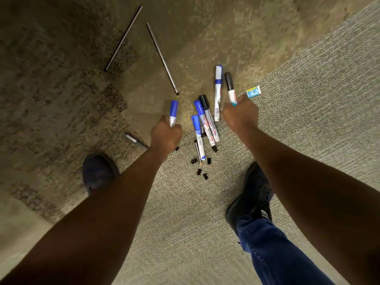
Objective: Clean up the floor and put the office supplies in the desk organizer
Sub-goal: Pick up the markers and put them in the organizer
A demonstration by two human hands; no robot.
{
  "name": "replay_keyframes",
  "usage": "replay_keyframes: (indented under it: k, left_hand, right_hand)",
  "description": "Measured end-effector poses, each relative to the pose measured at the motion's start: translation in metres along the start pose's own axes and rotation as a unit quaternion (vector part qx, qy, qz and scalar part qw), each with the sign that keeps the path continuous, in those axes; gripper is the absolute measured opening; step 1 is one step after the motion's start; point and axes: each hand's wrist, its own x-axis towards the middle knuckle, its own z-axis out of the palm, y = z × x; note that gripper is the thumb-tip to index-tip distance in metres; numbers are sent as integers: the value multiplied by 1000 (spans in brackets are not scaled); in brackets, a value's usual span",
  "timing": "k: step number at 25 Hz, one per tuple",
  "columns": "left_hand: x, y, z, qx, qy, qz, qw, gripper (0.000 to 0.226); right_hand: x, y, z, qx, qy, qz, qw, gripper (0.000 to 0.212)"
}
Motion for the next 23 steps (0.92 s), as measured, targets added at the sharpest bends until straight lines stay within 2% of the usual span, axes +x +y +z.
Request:
replay_keyframes:
  k: [1,3,8,11,15,17,19,23]
  left_hand:
    - [-3,2,9,6,-13,5,1000,12]
    - [-6,7,29,19,-22,20,999,22]
    - [-3,13,56,42,43,22,998,40]
    - [-4,11,56,37,46,7,998,37]
    - [-10,20,49,31,32,20,999,26]
    - [-15,27,39,-27,28,16,999,26]
    - [-25,33,25,-138,-14,0,990,19]
    - [-61,45,-10,-347,-135,-73,925,12]
  right_hand:
    - [4,-5,-2,17,10,-2,1000,30]
    - [11,-11,-3,24,5,-22,999,30]
    - [21,-20,10,-7,-9,-82,997,40]
    - [22,-19,13,-10,-18,-84,996,39]
    - [4,-3,2,52,-16,-87,995,19]
    - [-11,6,-9,71,-56,-96,991,13]
    - [-24,13,-20,91,-112,-99,985,8]
    - [-58,8,-44,140,-183,-84,969,15]
